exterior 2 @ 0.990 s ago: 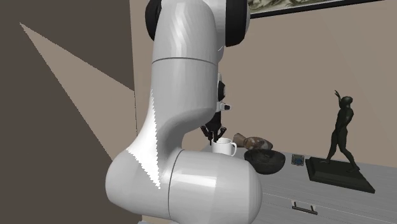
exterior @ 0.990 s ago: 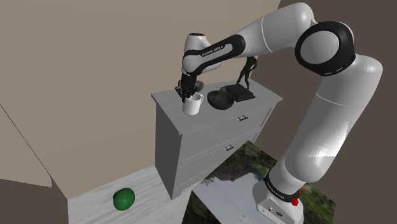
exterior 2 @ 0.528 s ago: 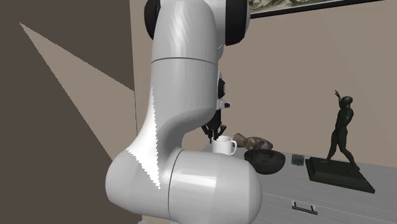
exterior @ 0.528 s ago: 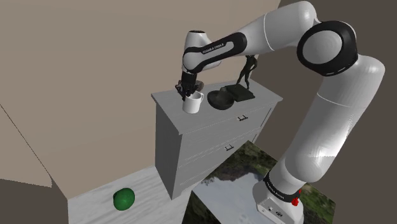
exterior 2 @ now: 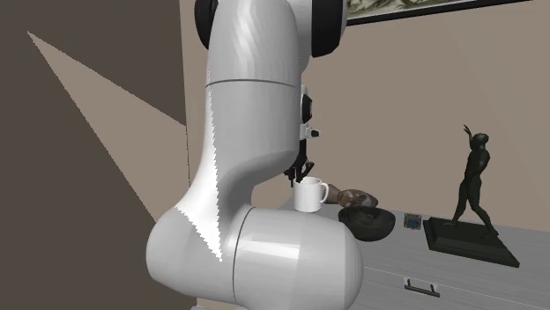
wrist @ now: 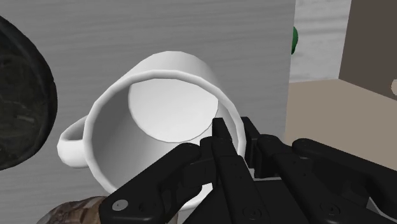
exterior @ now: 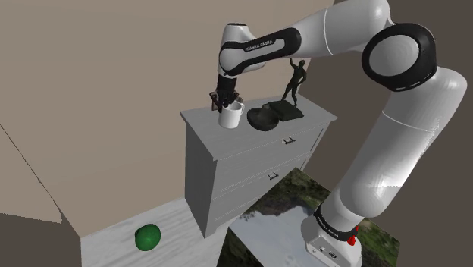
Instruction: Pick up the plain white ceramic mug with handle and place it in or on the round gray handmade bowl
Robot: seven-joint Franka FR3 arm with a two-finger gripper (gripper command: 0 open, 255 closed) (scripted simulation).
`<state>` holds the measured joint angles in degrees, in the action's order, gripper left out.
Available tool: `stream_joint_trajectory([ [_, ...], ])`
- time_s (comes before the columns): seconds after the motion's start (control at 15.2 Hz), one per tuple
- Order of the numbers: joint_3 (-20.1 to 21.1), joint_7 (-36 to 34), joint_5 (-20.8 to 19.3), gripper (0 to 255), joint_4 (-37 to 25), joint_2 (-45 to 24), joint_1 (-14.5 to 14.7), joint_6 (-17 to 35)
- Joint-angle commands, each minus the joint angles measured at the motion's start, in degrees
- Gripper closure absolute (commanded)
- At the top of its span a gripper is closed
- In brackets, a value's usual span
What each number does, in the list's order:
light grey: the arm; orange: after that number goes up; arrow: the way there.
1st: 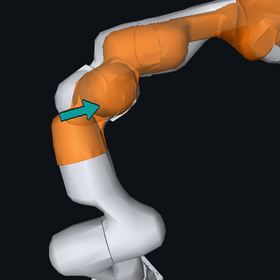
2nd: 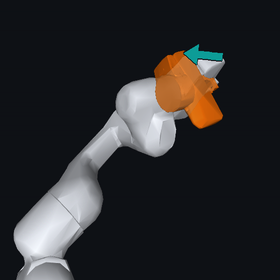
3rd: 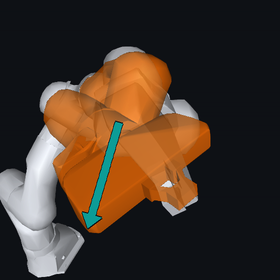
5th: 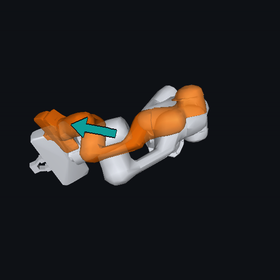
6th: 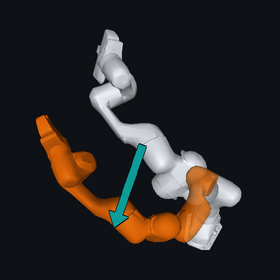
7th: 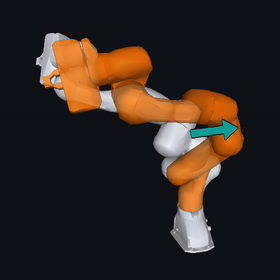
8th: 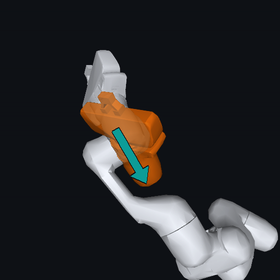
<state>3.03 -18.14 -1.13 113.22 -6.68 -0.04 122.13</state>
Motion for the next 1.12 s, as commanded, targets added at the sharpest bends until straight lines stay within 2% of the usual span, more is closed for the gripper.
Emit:
stream_joint_trajectory([
  [0.0, 0.0, 0.0, 0.1, 255, -0.9, 0.6, 0.0, -1.5],
  [1.06, 0.0, 0.3, 0.3, 255, -10.0, 3.3, 0.0, -13.3],
])
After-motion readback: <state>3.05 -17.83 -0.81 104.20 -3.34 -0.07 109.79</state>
